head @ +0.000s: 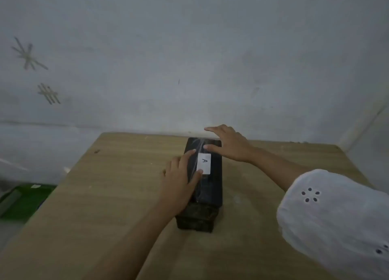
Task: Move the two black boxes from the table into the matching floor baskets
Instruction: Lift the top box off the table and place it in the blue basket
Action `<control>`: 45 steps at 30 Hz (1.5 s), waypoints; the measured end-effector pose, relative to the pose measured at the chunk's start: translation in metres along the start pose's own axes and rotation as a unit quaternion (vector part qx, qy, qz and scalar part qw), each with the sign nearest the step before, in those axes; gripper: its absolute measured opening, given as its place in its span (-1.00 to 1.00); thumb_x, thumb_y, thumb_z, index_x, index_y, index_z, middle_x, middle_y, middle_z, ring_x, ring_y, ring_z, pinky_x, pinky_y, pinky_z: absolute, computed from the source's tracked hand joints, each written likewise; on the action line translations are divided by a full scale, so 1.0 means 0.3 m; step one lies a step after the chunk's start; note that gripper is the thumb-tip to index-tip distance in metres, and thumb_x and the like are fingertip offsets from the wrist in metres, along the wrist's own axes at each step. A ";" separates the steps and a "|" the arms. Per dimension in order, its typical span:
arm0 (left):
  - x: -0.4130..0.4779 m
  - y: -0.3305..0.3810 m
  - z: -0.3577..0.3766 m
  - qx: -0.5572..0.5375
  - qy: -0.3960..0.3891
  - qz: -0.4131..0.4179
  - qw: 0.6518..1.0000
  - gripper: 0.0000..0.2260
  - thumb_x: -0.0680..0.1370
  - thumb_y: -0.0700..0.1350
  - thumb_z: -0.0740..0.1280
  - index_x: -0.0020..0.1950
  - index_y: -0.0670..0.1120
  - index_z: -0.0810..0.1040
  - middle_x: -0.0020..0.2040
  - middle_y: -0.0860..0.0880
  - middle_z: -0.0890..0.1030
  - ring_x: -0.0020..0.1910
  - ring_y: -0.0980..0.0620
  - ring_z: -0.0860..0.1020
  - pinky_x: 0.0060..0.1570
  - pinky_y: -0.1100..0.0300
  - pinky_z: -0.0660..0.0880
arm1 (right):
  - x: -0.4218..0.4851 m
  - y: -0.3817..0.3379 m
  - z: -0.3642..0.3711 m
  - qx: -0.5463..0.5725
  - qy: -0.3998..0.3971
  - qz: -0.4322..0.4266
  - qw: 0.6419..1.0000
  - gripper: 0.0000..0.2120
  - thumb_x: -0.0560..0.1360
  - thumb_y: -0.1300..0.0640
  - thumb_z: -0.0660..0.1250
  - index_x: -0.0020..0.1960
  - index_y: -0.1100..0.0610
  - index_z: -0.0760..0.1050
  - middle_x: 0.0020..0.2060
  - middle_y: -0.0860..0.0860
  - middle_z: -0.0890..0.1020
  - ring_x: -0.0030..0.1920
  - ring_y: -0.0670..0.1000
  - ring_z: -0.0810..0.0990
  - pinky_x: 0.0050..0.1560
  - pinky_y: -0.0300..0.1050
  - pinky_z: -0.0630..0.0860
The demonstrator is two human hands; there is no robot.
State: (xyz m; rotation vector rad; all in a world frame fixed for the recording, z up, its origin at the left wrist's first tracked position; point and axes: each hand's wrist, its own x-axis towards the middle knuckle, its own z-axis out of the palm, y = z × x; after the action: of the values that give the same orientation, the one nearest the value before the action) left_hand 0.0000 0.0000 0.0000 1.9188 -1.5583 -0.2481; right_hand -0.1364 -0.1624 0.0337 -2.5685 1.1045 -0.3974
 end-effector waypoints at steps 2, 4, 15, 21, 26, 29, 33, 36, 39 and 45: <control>-0.032 0.010 0.021 0.031 -0.005 -0.028 0.999 -0.54 0.53 0.15 0.17 0.42 0.18 0.20 0.34 0.00 0.35 0.32 0.01 0.29 0.23 0.08 0.24 | 0.022 0.000 0.022 -0.047 -0.046 -0.013 0.998 -0.34 0.46 -0.33 0.17 0.47 -0.09 0.19 0.41 0.09 0.30 0.38 0.14 0.25 0.29 0.14 0.25; -0.082 0.010 0.049 0.063 -0.022 -0.046 0.997 -0.56 0.52 0.18 0.17 0.39 0.19 0.24 0.38 -0.01 0.28 0.37 -0.01 0.22 0.31 0.02 0.19 | 0.044 0.001 0.051 -0.080 -0.088 -0.010 0.993 -0.31 0.46 -0.33 0.16 0.49 -0.07 0.15 0.46 0.11 0.23 0.41 0.17 0.18 0.32 0.17 0.20; -0.110 0.003 0.052 -0.018 -0.100 -0.070 0.992 -0.48 0.44 0.17 0.33 0.36 0.14 0.32 0.47 -0.02 0.05 0.43 -0.08 0.12 0.37 -0.05 0.28 | 0.130 0.012 0.111 -0.012 -0.154 0.067 0.986 -0.21 0.43 -0.35 0.19 0.52 -0.02 0.06 0.44 0.13 0.23 0.44 0.17 0.11 0.34 0.16 0.20; -0.029 -0.024 0.025 -0.210 -0.096 -0.185 0.955 -0.34 0.40 0.05 0.43 0.43 0.07 0.20 0.37 -0.09 0.16 0.23 0.00 0.33 0.20 0.14 0.40 | 0.106 0.016 0.116 0.075 -0.130 0.144 0.978 -0.10 0.41 -0.31 0.29 0.54 0.04 -0.05 0.48 0.16 0.10 0.48 0.22 -0.01 0.40 0.17 0.11; 0.142 -0.048 -0.009 -0.297 -0.179 -0.264 0.900 -0.38 0.48 0.01 0.35 0.45 0.05 0.12 0.34 -0.13 0.42 0.00 0.00 0.53 -0.16 0.13 0.49 | 0.055 -0.027 0.143 0.174 -0.059 0.253 0.950 -0.03 0.40 -0.22 0.36 0.55 0.03 -0.18 0.51 0.21 0.00 0.47 0.28 0.08 0.41 0.20 0.19; 0.229 -0.059 -0.012 -0.296 -0.206 -0.308 0.880 -0.39 0.50 0.07 0.30 0.48 0.05 0.13 0.38 -0.14 0.39 0.23 -0.16 0.44 0.02 -0.19 0.43 | 0.003 -0.063 0.144 0.299 -0.003 0.342 0.891 -0.17 0.46 -0.08 0.35 0.53 0.07 -0.08 0.47 0.20 0.18 0.35 0.25 0.34 0.21 0.19 0.45; 0.280 -0.060 -0.001 -0.308 -0.232 -0.334 0.860 -0.54 0.53 0.04 0.26 0.42 0.04 0.30 0.22 -0.08 0.47 0.02 -0.07 0.44 0.13 -0.32 0.37 | -0.095 -0.113 0.146 0.454 -0.022 0.414 0.789 -0.53 0.54 0.02 0.27 0.38 0.14 0.26 0.24 0.13 0.50 -0.10 0.03 0.50 -0.30 -0.06 0.44; 0.291 -0.055 0.010 -0.323 -0.216 -0.353 0.851 -0.60 0.55 -0.02 0.24 0.39 0.07 0.32 0.09 -0.03 0.42 -0.02 -0.07 0.41 0.12 -0.37 0.32 | -0.146 -0.141 0.157 0.498 -0.056 0.421 0.756 -0.75 0.57 -0.02 0.22 0.19 0.06 0.42 -0.13 0.00 0.57 -0.27 -0.05 0.49 -0.38 -0.16 0.41; 0.278 -0.043 0.003 -0.375 -0.180 -0.372 0.830 -0.61 0.55 -0.10 0.25 0.36 0.09 0.33 0.14 -0.06 0.43 -0.05 -0.08 0.40 0.02 -0.35 0.35 | -0.150 -0.156 0.143 0.509 -0.043 0.404 0.759 -0.83 0.57 -0.06 0.19 0.09 0.00 0.39 -0.22 -0.06 0.54 -0.29 -0.09 0.50 -0.49 -0.24 0.40; 0.241 -0.025 -0.039 -0.560 -0.116 -0.375 0.730 -0.50 0.43 -0.18 0.40 0.30 0.13 0.34 0.11 -0.11 0.35 -0.12 -0.11 0.37 -0.42 -0.15 0.49 | -0.077 -0.124 0.005 0.452 -0.030 0.323 0.831 -0.60 0.54 -0.14 0.21 0.26 0.06 0.44 0.08 0.09 0.62 -0.04 0.07 0.61 -0.12 -0.09 0.53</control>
State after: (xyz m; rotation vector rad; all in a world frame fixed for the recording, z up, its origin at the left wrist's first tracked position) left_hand 0.0322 -0.0623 0.0223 1.3410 -0.3422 -1.4422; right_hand -0.1269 -0.1209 0.0440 -1.2891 1.2635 -0.4925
